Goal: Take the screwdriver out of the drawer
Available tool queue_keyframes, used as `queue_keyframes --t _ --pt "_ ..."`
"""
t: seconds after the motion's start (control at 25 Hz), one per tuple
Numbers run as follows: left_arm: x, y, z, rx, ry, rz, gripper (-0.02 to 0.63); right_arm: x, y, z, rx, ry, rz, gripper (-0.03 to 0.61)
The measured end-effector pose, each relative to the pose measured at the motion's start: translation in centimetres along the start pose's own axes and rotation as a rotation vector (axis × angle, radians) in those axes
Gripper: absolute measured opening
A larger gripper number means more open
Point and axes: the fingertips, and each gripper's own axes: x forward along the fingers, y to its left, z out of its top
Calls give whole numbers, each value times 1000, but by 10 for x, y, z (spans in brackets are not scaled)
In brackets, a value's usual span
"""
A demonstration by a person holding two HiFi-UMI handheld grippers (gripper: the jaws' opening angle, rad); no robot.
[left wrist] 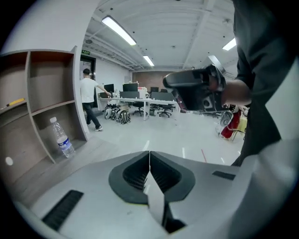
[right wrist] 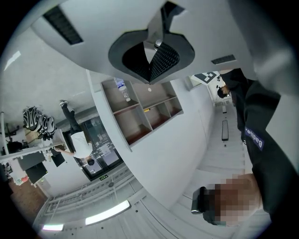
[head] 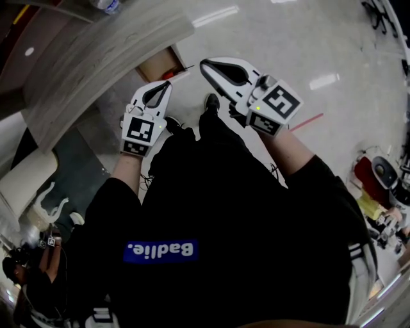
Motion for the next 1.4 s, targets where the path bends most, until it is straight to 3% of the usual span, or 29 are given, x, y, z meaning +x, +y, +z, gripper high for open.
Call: queue_keyframes --t 0.28,0.44,0.92,1.24,1.4 --pt "37 11 -47 -44 95 -36 4 -13 -13 -23 20 63 -48 28" --pt "66 13 -77 -29 178 -66 46 -22 -20 -29 26 81 -76 28" --pt "132 26 -156 19 360 -146 77 -40 -39 -46 41 83 -160 28" --pt "177 34 -212 129 457 -193 89 -47 -47 -66 30 108 -199 28" --pt "188 30 -221 198 502 -217 90 -65 -45 -75 39 131 -233 28"
